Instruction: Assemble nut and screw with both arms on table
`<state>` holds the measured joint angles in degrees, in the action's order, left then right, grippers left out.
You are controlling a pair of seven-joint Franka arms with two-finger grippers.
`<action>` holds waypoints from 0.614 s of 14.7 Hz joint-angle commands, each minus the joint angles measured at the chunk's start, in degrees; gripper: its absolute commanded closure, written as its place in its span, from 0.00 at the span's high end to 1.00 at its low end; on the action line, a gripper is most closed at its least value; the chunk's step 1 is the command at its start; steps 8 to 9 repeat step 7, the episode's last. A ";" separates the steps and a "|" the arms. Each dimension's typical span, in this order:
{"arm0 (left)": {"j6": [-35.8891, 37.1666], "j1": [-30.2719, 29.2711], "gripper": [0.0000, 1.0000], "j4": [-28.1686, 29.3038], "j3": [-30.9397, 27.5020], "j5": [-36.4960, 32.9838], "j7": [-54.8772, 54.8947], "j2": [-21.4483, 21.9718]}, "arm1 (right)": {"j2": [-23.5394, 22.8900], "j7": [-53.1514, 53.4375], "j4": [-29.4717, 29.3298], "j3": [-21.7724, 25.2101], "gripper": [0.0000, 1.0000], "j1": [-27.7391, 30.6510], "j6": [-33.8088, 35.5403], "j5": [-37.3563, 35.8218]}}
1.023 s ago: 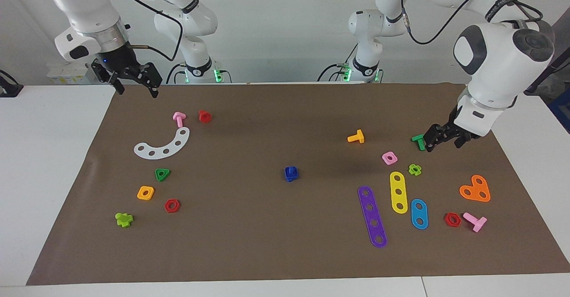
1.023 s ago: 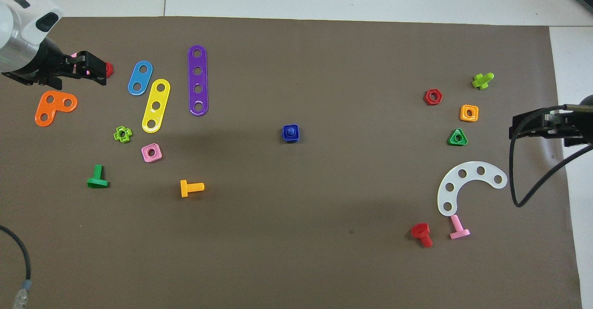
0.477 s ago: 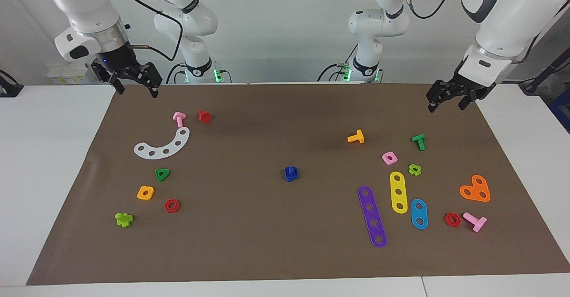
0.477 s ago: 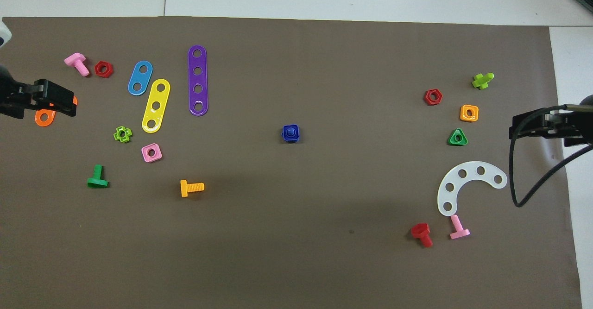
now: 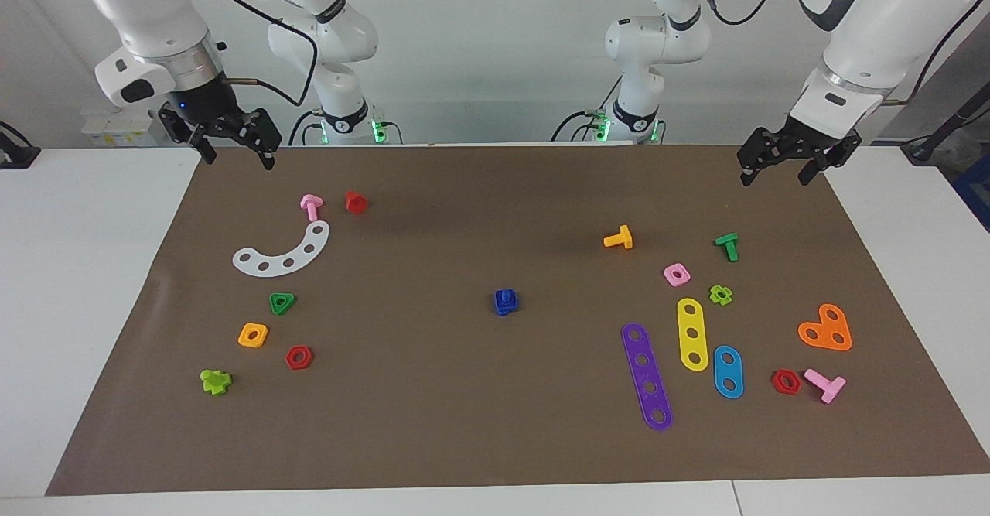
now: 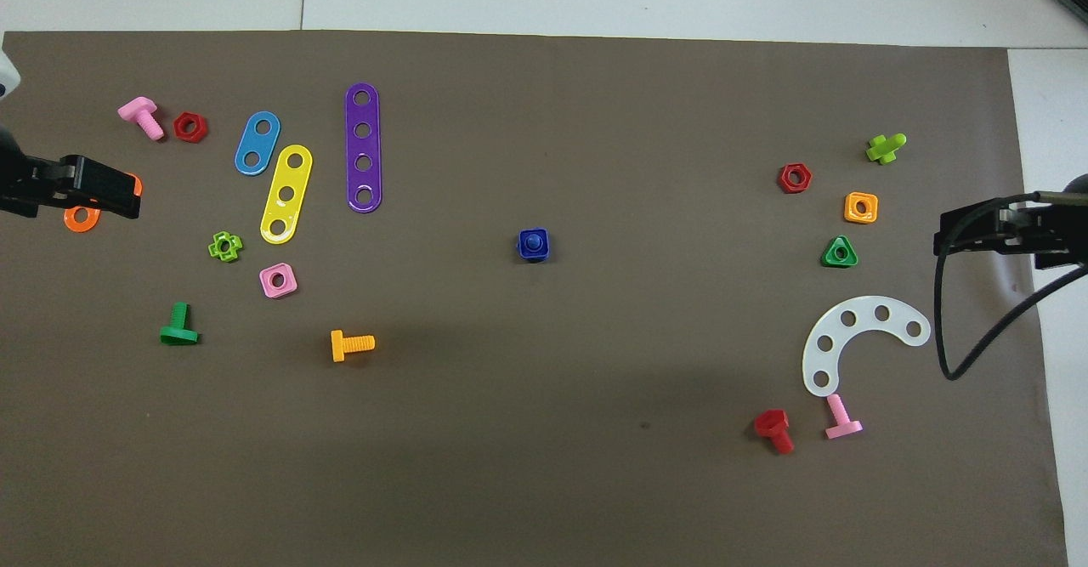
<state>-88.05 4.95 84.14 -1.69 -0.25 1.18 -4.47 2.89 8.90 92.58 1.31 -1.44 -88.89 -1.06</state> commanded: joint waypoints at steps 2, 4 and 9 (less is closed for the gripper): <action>-1.78 0.50 1.00 1.55 0.01 -1.16 1.37 1.39 | 1.24 -0.90 1.29 -0.34 1.00 0.56 -0.23 1.06; -2.39 0.33 1.00 1.64 -0.07 -1.16 1.37 1.39 | 1.24 -0.99 1.29 -0.34 1.00 0.56 -0.23 1.06; -2.48 -0.03 1.00 1.73 -0.07 -1.16 1.54 1.48 | 1.24 -0.90 1.29 -0.34 1.00 0.56 -0.23 1.06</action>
